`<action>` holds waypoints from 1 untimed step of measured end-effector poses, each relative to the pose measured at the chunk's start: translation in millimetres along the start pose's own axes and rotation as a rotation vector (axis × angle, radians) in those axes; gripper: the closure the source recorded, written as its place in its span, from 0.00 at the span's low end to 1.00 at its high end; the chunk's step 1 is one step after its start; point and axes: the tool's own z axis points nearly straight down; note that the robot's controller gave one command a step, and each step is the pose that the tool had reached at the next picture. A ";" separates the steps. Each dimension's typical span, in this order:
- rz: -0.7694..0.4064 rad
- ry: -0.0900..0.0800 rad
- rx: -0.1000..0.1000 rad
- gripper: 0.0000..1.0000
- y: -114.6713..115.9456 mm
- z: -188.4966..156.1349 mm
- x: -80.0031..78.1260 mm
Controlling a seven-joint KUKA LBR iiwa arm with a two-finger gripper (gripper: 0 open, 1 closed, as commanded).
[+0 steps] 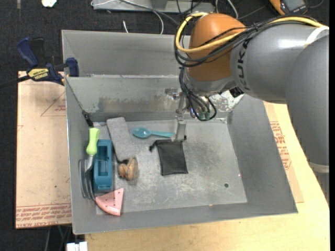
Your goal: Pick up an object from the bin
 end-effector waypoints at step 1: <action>0.001 -0.007 0.000 0.00 -0.2 -5.5 -1.5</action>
Offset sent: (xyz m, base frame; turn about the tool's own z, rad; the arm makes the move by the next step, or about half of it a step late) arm -0.0308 0.0052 -0.0774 0.0581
